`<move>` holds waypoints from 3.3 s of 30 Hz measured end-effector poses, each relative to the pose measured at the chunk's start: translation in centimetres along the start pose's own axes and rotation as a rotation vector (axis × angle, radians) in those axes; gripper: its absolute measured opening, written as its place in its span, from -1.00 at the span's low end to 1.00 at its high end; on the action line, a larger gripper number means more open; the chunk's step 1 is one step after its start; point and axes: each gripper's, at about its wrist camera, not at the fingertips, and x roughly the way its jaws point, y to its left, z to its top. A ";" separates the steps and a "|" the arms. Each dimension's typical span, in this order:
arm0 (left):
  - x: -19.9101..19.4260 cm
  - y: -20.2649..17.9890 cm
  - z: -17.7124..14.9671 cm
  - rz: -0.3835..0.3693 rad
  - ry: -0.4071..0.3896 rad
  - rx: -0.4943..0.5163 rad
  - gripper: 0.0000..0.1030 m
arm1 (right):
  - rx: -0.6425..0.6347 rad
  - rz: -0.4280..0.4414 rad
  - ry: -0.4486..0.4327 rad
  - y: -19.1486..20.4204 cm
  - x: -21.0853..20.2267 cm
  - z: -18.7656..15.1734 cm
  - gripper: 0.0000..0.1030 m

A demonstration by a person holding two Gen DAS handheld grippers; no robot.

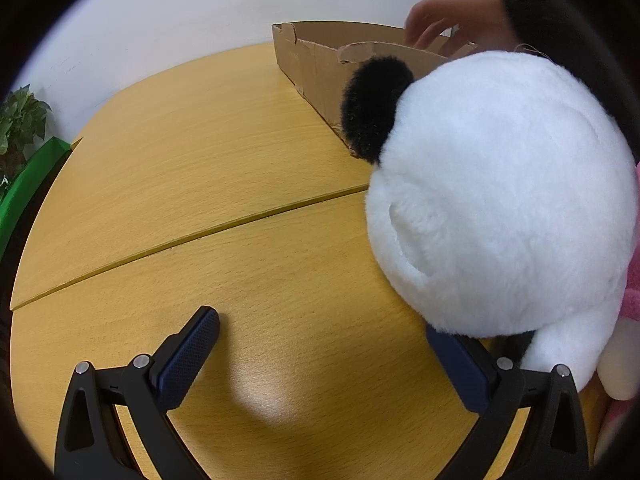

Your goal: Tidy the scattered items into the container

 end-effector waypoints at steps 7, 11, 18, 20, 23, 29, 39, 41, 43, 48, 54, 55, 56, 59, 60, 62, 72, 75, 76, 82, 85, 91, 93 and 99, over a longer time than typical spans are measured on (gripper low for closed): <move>0.1 -0.2 0.3 0.025 0.000 -0.034 1.00 | 0.000 0.000 0.000 0.0 0.0 0.0 1.00; 0.1 -0.2 0.3 0.025 0.000 -0.034 1.00 | 0.003 -0.002 0.000 -0.1 0.0 0.0 1.00; 0.1 -0.3 0.3 0.025 0.000 -0.034 1.00 | 0.002 -0.001 0.000 -0.1 0.0 0.0 1.00; 0.1 -0.3 0.3 0.026 0.000 -0.034 1.00 | 0.002 -0.001 0.000 -0.2 0.0 0.0 1.00; 0.1 -0.3 0.4 0.029 0.000 -0.040 1.00 | 0.002 -0.001 0.000 -0.1 0.0 0.0 1.00; 0.1 -0.4 0.5 0.033 0.000 -0.044 1.00 | 0.002 -0.001 0.000 -0.1 0.0 0.0 1.00; 0.1 -0.5 0.5 0.033 0.001 -0.044 1.00 | 0.002 -0.001 0.000 -0.1 0.0 -0.1 1.00; 0.0 -0.5 0.5 0.033 0.001 -0.043 1.00 | 0.002 -0.001 0.000 -0.1 0.0 -0.1 1.00; 0.0 -0.5 0.5 0.033 0.001 -0.043 1.00 | 0.003 -0.001 0.000 -0.1 0.0 -0.1 1.00; 0.0 -0.6 0.5 0.043 0.001 -0.060 1.00 | 0.022 -0.014 0.000 -0.4 0.0 -0.1 1.00; -0.5 -0.8 0.2 0.101 0.001 -0.135 1.00 | 0.045 -0.031 0.000 -0.7 -0.1 -0.3 1.00; -0.5 -0.8 0.2 0.106 0.001 -0.142 1.00 | 0.051 -0.036 0.001 -0.8 -0.1 -0.3 1.00; -0.5 -0.9 0.2 0.107 0.001 -0.144 1.00 | 0.056 -0.040 0.001 -0.8 -0.1 -0.4 1.00; -0.5 -0.9 0.3 0.107 0.001 -0.145 1.00 | 0.076 -0.054 0.001 -1.0 -0.2 -0.5 1.00; -0.5 -0.9 0.3 0.107 0.001 -0.145 1.00 | 0.077 -0.055 0.001 -1.0 -0.3 -0.6 1.00; -0.5 -0.9 0.3 0.108 0.001 -0.145 1.00 | 0.077 -0.056 0.001 -0.9 -0.3 -0.6 1.00; -0.6 -1.1 0.3 0.108 0.002 -0.144 1.00 | 0.078 -0.055 0.002 -1.1 -0.4 -0.6 1.00; -0.6 -1.1 0.4 0.108 0.002 -0.144 1.00 | 0.078 -0.055 0.002 -1.1 -0.3 -0.5 1.00; -0.6 -1.1 0.4 0.108 0.002 -0.144 1.00 | 0.078 -0.055 0.002 -1.1 -0.4 -0.6 1.00; -0.6 -1.1 0.5 0.105 0.002 -0.143 1.00 | 0.078 -0.055 0.002 -1.1 -0.3 -0.5 1.00; -0.6 -1.2 0.5 0.106 0.003 -0.141 1.00 | 0.079 -0.055 0.003 -1.1 -0.3 -0.5 1.00; -0.6 -1.3 0.6 0.108 0.003 -0.142 1.00 | 0.097 -0.068 0.004 -0.9 0.3 0.3 1.00; -0.5 -1.4 0.7 0.113 0.003 -0.148 1.00 | 0.119 -0.086 0.005 -0.9 0.5 0.5 1.00; -0.5 -1.4 0.8 0.111 0.004 -0.146 1.00 | 0.186 -0.145 0.020 -1.1 -2.5 -2.6 0.99</move>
